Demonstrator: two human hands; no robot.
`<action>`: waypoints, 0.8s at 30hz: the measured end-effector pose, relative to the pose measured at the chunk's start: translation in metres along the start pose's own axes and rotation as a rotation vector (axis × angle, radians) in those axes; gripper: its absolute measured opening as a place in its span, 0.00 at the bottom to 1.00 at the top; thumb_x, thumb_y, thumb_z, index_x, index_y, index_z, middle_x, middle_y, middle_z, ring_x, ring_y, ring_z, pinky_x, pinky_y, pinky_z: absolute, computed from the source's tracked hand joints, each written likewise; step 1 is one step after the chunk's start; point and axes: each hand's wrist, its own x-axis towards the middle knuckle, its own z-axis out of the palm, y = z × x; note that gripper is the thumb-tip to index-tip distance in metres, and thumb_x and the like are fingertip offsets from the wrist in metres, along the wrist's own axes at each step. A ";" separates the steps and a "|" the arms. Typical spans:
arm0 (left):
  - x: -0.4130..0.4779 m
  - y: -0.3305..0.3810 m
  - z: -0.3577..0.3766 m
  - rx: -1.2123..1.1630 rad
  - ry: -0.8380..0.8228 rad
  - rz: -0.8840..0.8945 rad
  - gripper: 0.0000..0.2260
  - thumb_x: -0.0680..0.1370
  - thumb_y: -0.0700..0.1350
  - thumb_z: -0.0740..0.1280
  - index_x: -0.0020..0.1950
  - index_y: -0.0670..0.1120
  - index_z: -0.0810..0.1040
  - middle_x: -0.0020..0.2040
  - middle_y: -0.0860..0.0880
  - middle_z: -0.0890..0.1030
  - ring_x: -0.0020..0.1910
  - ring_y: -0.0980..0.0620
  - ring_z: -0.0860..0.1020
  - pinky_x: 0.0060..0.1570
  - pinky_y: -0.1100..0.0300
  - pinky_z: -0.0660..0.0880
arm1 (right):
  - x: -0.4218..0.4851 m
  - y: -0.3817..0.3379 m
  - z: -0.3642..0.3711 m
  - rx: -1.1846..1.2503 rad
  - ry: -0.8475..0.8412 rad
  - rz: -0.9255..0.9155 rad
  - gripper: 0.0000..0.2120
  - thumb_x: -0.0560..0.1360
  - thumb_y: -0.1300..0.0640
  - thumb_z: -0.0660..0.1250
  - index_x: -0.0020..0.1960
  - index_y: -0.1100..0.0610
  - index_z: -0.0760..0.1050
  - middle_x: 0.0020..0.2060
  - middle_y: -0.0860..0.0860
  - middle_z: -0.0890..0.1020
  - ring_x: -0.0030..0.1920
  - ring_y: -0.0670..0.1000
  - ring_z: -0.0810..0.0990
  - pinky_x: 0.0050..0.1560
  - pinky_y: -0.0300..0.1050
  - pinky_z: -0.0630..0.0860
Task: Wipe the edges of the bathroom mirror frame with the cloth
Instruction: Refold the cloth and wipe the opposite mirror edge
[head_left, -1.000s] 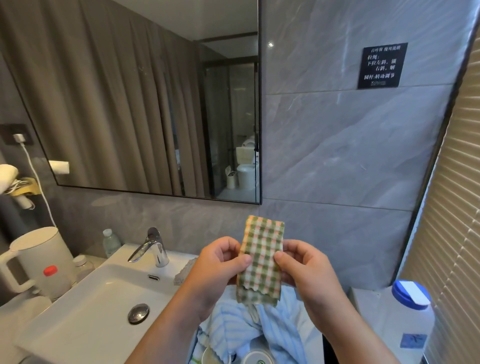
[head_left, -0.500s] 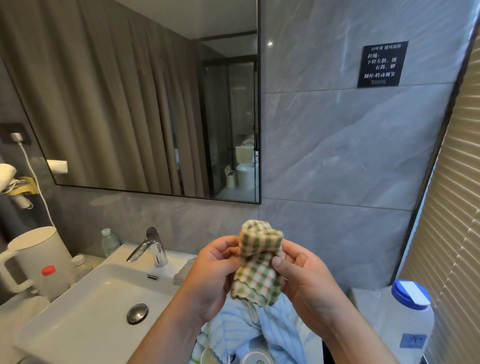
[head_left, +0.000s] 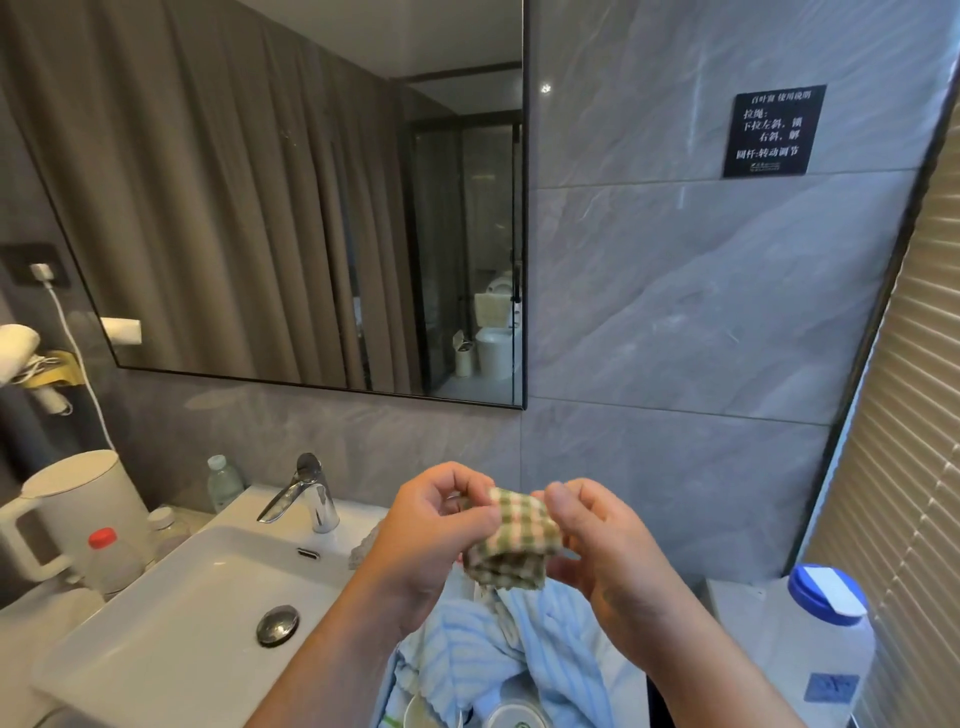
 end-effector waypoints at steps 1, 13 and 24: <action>0.000 -0.001 0.001 0.029 0.005 0.014 0.08 0.60 0.38 0.72 0.36 0.49 0.79 0.41 0.49 0.81 0.40 0.48 0.76 0.39 0.54 0.71 | 0.000 0.002 0.000 -0.024 0.001 0.006 0.23 0.61 0.44 0.77 0.47 0.56 0.73 0.45 0.54 0.79 0.41 0.52 0.80 0.42 0.48 0.78; 0.001 -0.005 -0.002 0.104 -0.031 -0.072 0.27 0.63 0.37 0.76 0.61 0.45 0.76 0.52 0.42 0.84 0.49 0.46 0.83 0.46 0.53 0.79 | 0.003 0.003 0.001 -0.001 0.152 -0.118 0.12 0.74 0.75 0.66 0.54 0.62 0.75 0.42 0.61 0.85 0.40 0.55 0.84 0.36 0.42 0.79; 0.010 0.002 0.002 -0.052 0.024 -0.025 0.18 0.64 0.37 0.70 0.54 0.38 0.78 0.50 0.39 0.84 0.49 0.43 0.83 0.46 0.53 0.80 | 0.017 0.003 0.006 -0.045 0.246 -0.249 0.08 0.75 0.72 0.67 0.45 0.61 0.77 0.34 0.49 0.81 0.37 0.47 0.80 0.39 0.41 0.79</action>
